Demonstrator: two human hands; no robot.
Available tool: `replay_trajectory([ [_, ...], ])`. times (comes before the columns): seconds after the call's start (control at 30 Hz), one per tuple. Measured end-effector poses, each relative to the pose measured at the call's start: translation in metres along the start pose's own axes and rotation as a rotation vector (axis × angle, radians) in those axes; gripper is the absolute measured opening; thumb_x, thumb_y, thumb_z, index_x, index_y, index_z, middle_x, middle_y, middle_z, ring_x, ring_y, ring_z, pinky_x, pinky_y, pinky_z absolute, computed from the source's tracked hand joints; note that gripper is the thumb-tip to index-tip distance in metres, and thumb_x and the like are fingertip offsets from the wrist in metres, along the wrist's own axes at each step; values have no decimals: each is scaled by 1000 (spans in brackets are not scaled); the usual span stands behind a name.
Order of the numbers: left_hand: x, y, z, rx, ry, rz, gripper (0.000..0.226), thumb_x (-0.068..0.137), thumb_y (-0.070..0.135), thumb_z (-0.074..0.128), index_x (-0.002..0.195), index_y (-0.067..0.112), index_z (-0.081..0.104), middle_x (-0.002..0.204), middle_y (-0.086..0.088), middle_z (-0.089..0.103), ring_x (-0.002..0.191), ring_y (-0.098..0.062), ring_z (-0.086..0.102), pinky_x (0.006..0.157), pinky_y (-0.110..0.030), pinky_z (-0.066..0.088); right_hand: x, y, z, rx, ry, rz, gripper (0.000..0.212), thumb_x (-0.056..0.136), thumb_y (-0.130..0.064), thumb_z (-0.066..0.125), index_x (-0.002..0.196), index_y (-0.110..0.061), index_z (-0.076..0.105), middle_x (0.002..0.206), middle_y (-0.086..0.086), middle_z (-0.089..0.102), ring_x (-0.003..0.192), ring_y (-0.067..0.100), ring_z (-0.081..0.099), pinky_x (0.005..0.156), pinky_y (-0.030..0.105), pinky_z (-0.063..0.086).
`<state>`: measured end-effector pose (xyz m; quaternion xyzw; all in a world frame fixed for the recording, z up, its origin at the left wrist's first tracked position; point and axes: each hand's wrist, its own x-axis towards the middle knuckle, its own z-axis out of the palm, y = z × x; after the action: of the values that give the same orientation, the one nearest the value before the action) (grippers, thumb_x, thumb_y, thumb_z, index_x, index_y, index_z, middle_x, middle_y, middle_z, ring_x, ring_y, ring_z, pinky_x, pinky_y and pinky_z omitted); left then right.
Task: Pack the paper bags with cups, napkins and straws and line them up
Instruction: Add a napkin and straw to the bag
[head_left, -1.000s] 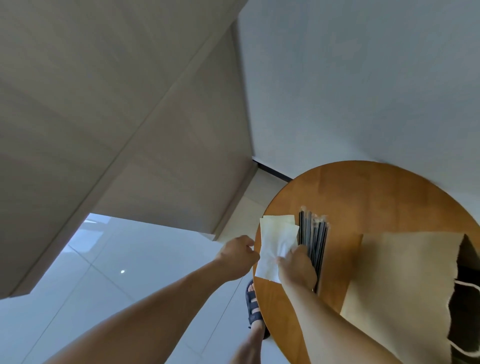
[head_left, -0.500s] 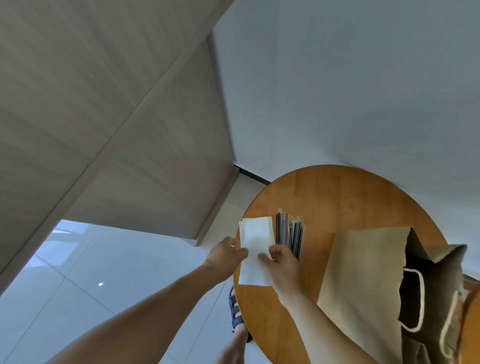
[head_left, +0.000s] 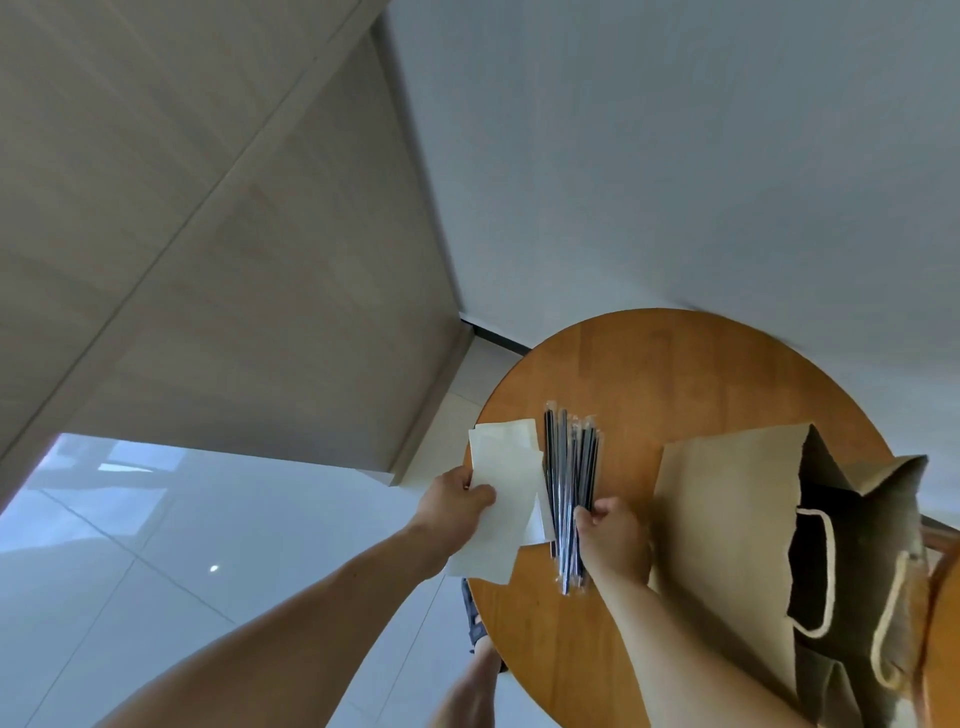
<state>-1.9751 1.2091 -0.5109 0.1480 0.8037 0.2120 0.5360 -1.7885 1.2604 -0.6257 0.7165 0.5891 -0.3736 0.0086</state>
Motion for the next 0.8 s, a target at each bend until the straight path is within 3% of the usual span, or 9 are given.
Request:
replay_trajectory([
  [0.17, -1, -5, 3, 22, -3, -5, 19, 97, 25, 54, 115, 19, 55, 100, 3, 61, 80, -15, 59, 61, -23, 46, 10, 0, 5, -98, -60, -20, 20, 93, -35, 62, 104, -18, 64, 80, -6, 66, 68, 13, 64, 51, 24, 45],
  [0.3, -3, -7, 4, 42, 8, -10, 15, 97, 25, 55, 111, 18, 55, 101, 1, 61, 80, -16, 57, 69, -29, 47, 15, -1, 0, -104, -54, -44, 17, 92, -33, 64, 101, -18, 69, 63, -17, 54, 51, 2, 56, 41, 19, 40],
  [0.43, -6, -8, 7, 64, -12, -11, 22, 97, 27, 54, 118, 19, 56, 107, 0, 62, 85, -18, 59, 73, -29, 49, 17, 8, 0, -107, -67, -52, 22, 96, -29, 58, 110, -16, 69, 79, -8, 66, 60, 6, 57, 54, 26, 53],
  [0.5, -6, -8, 9, 76, -17, -2, 21, 97, 28, 54, 116, 20, 55, 106, 1, 62, 84, -18, 59, 67, -26, 47, 16, 11, -2, -82, -68, -32, 22, 96, -27, 58, 112, -17, 69, 82, -7, 67, 63, 8, 60, 55, 27, 54],
  [0.6, -7, -4, 13, 67, -17, 10, 22, 97, 29, 54, 117, 21, 54, 108, 1, 62, 85, -18, 59, 68, -27, 48, 12, 7, -10, 7, -16, -5, 16, 93, -27, 60, 105, -19, 67, 73, -13, 61, 61, 6, 60, 50, 24, 50],
  [0.73, -15, 8, 16, 33, -13, 36, 28, 99, 30, 53, 125, 23, 48, 116, -2, 59, 94, -21, 60, 79, -35, 53, -3, -7, -30, 173, -12, -26, 6, 90, -24, 66, 93, -20, 63, 78, -11, 62, 75, 14, 64, 69, 35, 58],
  [0.8, -21, 19, 16, 26, -14, 68, 32, 100, 28, 49, 131, 21, 43, 119, -3, 57, 94, -19, 58, 75, -31, 52, -13, -18, -46, 281, -13, -78, 6, 89, -21, 68, 90, -22, 62, 78, -13, 62, 80, 13, 64, 68, 22, 53],
])
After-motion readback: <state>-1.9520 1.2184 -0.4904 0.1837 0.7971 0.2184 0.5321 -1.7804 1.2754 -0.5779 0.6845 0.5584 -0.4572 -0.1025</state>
